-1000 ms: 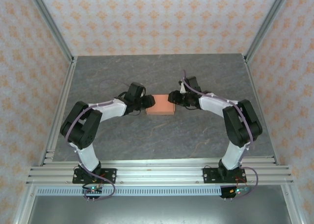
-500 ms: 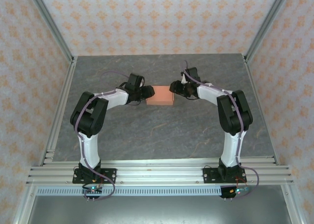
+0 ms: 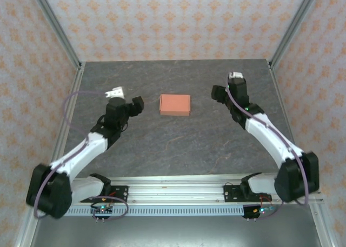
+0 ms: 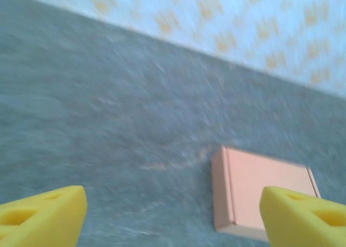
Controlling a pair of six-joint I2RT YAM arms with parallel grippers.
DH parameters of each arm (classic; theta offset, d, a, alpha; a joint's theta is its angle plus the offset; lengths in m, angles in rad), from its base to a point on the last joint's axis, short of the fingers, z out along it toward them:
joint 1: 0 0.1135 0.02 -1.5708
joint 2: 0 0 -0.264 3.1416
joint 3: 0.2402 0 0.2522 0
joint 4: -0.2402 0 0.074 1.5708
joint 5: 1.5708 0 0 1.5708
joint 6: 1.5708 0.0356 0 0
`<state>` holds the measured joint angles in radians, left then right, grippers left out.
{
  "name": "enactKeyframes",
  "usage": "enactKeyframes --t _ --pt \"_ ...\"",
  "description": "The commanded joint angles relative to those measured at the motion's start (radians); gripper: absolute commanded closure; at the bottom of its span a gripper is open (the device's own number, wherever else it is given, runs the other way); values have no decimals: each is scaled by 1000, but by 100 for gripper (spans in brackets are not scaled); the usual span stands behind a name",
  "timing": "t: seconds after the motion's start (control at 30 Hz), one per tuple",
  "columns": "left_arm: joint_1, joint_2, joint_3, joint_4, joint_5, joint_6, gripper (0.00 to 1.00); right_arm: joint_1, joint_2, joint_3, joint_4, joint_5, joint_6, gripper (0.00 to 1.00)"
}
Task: Fold the paper box
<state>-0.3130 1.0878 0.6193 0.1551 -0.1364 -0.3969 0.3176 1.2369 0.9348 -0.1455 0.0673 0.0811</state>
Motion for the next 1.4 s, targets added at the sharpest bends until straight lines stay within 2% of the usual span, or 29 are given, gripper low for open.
enactKeyframes --t 0.0,0.07,0.1,0.13,0.2,0.3,0.43,0.57,0.67,0.77,0.8,0.87,0.97,1.07,1.1,1.17,1.23,1.37 --pt "13 -125 -98 23 -346 115 6 -3 -101 -134 71 300 -91 17" --pt "32 -178 -132 10 -418 133 1 -6 -150 -209 138 370 -101 9" --pt "46 -193 -142 -5 -453 132 0 -9 -167 -242 169 394 -110 1" --pt "60 -201 -150 -16 -478 131 0 -11 -177 -270 202 419 -119 1" --pt "104 -188 -168 -5 -462 145 0 -22 -175 -333 281 463 -131 1" --pt "175 -94 -204 127 -363 225 0 -62 -129 -408 417 463 -145 1" --pt "224 86 -199 263 -232 313 0 -105 -30 -428 476 362 -139 1" --pt "241 218 -214 432 -137 330 0 -107 86 -476 666 267 -202 1" --pt "248 279 -159 410 -90 363 0 -112 161 -479 757 181 -243 1" --pt "281 395 -162 543 -4 379 0 -121 196 -494 823 131 -280 1" --pt "281 372 -164 502 15 372 0 -138 202 -500 832 97 -273 1" --pt "285 403 -197 593 44 387 0 -167 192 -508 835 51 -253 1" --pt "286 405 -197 591 73 396 0 -230 189 -536 878 -35 -207 1" --pt "286 408 -195 589 92 405 0 -270 284 -591 1069 -101 -181 1" --pt "286 408 -194 588 91 405 0 -270 298 -588 1083 -110 -188 1" --pt "286 408 -194 587 90 405 0 -278 269 -526 917 -110 -179 1" --pt "285 408 -194 587 88 407 0 -290 285 -512 908 -55 -136 1" --pt "282 408 -194 587 86 408 0 -291 283 -512 909 -48 -133 1"
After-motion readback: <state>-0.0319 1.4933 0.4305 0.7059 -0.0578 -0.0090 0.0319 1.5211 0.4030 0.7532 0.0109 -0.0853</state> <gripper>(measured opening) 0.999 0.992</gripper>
